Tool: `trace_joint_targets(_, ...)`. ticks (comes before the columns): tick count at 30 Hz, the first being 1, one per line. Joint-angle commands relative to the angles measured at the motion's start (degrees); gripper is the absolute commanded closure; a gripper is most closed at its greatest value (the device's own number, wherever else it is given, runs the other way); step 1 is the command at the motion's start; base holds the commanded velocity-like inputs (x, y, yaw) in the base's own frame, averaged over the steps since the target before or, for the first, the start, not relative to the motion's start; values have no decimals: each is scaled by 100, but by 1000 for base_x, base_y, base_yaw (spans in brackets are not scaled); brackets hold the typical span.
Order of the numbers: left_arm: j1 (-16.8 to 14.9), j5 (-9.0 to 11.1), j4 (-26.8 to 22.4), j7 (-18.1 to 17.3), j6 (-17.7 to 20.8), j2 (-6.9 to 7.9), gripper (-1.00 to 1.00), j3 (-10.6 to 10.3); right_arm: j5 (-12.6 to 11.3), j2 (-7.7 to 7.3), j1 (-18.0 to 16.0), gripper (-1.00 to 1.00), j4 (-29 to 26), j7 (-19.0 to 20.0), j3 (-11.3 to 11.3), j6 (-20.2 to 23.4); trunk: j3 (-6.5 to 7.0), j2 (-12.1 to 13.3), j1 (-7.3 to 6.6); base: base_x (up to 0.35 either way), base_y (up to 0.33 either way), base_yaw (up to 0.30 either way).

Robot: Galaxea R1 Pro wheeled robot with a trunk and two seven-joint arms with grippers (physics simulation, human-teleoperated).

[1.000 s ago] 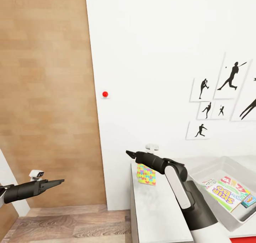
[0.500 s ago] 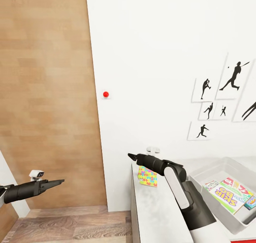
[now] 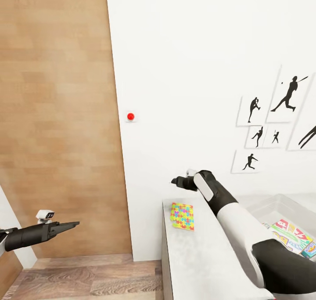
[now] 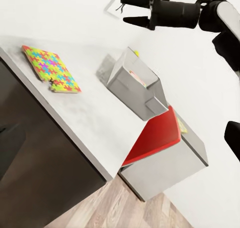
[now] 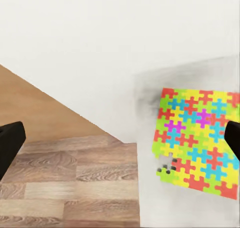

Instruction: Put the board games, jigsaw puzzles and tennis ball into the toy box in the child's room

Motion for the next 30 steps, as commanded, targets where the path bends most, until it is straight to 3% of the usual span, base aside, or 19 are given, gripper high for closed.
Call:
trace_joint_targets(1, -5, 37, 4, -12, 63, 8, -100, -35, -66, -17, -112, -100, 204, -59, 20, -67, -3, -5, 2, 0, 0, 0)
trace_joint_targets(5, -4, 38, 4, -14, 66, 8, -100, -30, -53, -45, -253, -100, 460, -63, 36, -180, -3, -5, 2, 0, 0, 0)
trace_joint_targets(24, -11, 94, 4, -40, 93, 16, -100, -10, -38, -82, -330, -100, 531, -84, 66, -231, -152, -5, 2, 0, 0, -6)
trace_joint_targets(30, -139, 104, -8, -100, 410, 13, -100, 0, -53, -77, -525, -100, 579, -87, 70, -228, -209, -5, 2, 0, 0, 0)
